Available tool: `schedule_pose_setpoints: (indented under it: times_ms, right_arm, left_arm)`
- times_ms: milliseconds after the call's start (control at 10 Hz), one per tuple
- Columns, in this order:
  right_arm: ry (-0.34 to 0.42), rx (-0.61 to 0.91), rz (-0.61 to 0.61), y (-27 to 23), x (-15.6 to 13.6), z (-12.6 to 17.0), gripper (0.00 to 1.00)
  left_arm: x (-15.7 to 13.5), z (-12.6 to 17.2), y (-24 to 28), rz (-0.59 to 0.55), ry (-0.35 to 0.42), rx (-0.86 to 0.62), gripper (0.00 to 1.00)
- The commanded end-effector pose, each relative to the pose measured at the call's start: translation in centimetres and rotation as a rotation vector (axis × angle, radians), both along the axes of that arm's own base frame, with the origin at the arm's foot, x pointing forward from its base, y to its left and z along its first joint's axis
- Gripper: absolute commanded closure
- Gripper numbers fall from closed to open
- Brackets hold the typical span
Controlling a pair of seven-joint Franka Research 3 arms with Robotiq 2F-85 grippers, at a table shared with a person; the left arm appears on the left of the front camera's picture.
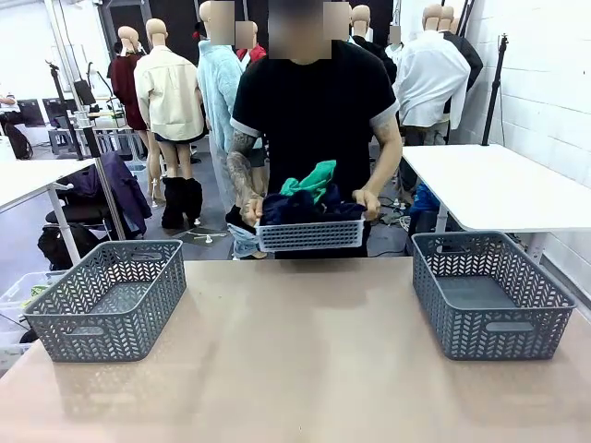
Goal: Sort the tops and bottoms.
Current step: Lift clothes from the center of the table with your left hand.
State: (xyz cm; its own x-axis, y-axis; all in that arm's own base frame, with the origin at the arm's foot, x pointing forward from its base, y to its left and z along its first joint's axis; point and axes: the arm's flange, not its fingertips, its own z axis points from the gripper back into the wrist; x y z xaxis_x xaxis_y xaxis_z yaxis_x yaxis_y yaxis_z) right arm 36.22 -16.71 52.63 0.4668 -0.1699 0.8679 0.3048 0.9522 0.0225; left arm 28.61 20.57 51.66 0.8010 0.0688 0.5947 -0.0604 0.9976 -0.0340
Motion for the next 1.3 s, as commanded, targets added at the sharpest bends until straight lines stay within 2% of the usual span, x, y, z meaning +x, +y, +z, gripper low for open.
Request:
schedule_pose_setpoints:
  times_ms: [0, 1200]
  right_arm:
    - [0.007, 0.016, -0.010, 0.13, 0.03, -0.11, 0.00]
    - [0.007, 0.016, -0.010, 0.13, 0.03, -0.11, 0.00]
  left_arm:
    - [-0.39, -0.06, 0.20, -0.015, 0.005, 0.002, 0.00]
    - [-0.39, -0.06, 0.20, -0.015, 0.005, 0.002, 0.00]
